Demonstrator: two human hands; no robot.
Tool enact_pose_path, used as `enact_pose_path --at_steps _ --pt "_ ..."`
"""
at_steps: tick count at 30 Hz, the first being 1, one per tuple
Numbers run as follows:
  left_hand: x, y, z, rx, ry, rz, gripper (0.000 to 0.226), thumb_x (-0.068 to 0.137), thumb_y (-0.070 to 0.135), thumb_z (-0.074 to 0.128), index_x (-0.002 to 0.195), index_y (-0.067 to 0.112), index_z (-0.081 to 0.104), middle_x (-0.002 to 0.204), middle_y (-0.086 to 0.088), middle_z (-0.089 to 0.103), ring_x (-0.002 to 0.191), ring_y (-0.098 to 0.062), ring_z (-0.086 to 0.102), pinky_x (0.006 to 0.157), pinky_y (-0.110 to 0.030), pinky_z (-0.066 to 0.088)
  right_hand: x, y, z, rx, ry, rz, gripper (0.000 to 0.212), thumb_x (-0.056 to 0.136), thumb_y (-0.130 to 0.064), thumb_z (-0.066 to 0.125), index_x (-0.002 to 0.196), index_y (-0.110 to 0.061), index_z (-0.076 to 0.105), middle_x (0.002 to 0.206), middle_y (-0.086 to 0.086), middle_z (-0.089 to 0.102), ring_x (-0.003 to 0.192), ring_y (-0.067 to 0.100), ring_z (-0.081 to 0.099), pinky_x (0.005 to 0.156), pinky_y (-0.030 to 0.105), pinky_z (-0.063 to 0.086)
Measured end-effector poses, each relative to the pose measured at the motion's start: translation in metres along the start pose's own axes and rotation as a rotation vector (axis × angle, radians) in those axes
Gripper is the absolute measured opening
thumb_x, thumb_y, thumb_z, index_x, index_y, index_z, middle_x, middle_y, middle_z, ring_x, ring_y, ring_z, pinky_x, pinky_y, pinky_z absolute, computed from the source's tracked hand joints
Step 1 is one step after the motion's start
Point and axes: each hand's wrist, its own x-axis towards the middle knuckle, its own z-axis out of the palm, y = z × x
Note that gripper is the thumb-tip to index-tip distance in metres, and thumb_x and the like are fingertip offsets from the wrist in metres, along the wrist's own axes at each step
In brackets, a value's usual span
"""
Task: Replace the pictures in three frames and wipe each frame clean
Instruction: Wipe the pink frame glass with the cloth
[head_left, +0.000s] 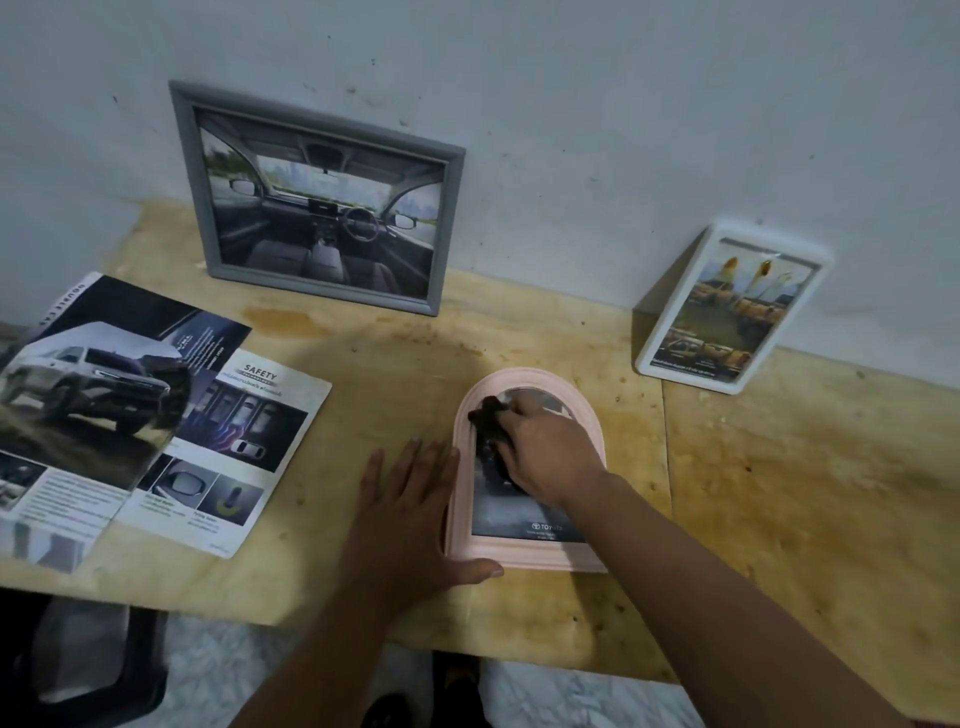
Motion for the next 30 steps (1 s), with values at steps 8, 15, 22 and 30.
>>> enact_pose_path --at_steps 8,15,22,30 --pt "-0.001 -0.001 0.002 0.0 -0.016 0.0 0.13 0.064 0.105 0.031 0.154 0.013 0.045 0.161 -0.01 0.041 0.154 -0.031 0.03 0.119 -0.067 0.021 -0.053 -0.012 0.017 0.04 -0.049 -0.127 0.043 0.102 -0.041 0.037 0.14 -0.033 0.055 0.124 -0.006 0.052 0.092 0.023 0.065 0.065 0.041 0.055" --pt "-0.002 -0.001 0.001 0.012 -0.014 -0.004 0.132 0.062 0.104 0.036 0.156 0.012 0.04 0.164 -0.01 0.036 0.155 -0.031 0.026 0.121 -0.066 0.018 -0.059 -0.001 -0.019 0.506 -0.246 -0.07 0.019 0.1 -0.02 0.056 0.109 -0.02 0.073 0.095 -0.001 0.07 0.075 0.011 0.065 0.072 0.038 0.057" --pt "-0.003 -0.001 0.001 0.02 -0.005 0.003 0.134 0.061 0.104 0.039 0.159 0.013 0.033 0.168 -0.009 0.028 0.157 -0.03 0.019 0.122 -0.066 0.015 0.005 0.023 -0.023 0.203 0.064 0.134 0.03 0.101 -0.038 0.053 0.115 -0.021 0.072 0.114 0.004 0.064 0.096 0.03 0.065 0.079 0.043 0.055" --pt "-0.002 -0.001 0.003 0.008 0.017 0.007 0.13 0.062 0.103 0.042 0.156 0.012 0.041 0.163 -0.01 0.038 0.155 -0.03 0.027 0.121 -0.066 0.018 -0.047 -0.009 0.013 0.167 0.048 -0.172 0.038 0.097 -0.026 0.054 0.132 -0.033 0.065 0.125 -0.007 0.062 0.097 0.021 0.066 0.067 0.036 0.056"
